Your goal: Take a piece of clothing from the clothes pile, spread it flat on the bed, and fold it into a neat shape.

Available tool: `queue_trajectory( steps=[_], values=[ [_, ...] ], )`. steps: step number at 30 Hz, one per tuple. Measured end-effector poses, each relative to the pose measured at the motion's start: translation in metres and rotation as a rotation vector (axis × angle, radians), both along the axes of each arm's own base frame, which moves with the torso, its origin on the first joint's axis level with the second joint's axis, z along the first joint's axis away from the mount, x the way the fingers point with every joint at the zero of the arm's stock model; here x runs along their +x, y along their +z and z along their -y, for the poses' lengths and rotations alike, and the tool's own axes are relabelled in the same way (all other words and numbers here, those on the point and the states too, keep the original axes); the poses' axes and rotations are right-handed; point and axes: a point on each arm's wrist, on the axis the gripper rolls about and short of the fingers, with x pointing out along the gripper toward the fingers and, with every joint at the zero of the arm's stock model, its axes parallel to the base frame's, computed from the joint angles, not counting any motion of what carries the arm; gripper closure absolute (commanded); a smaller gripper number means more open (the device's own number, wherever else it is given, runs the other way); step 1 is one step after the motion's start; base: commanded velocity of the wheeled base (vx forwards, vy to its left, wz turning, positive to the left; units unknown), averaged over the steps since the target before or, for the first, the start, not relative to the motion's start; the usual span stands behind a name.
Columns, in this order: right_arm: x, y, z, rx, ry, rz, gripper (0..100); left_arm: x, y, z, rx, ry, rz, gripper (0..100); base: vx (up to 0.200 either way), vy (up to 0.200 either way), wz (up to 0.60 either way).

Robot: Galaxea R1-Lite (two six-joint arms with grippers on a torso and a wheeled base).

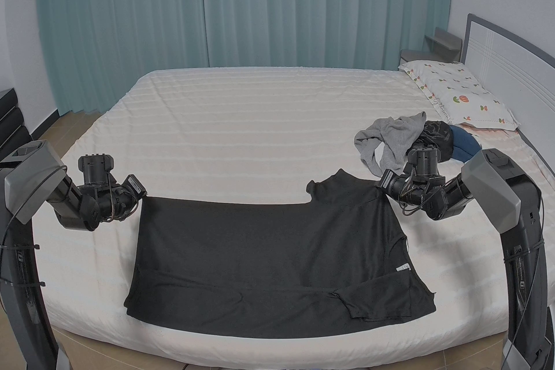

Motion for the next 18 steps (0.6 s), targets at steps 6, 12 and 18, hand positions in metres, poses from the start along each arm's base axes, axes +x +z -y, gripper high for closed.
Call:
queue_trajectory(
  steps=[6, 12, 18],
  values=[
    [-0.003, 0.011, 0.003, 0.007, -0.013, 0.019, 100, -0.007, 0.01, -0.006, 0.056, -0.014, 0.016, 100, 0.0, 0.0, 0.0],
    [-0.003, 0.021, 0.007, 0.01, -0.021, 0.035, 100, -0.01, 0.012, -0.007, 0.072, -0.021, 0.017, 100, 0.0, 0.0, 0.0],
    [-0.005, 0.025, 0.008, 0.009, -0.022, 0.04, 100, -0.01, 0.013, -0.007, 0.074, -0.021, 0.02, 100, 0.0, 0.0, 0.0]
  ],
)
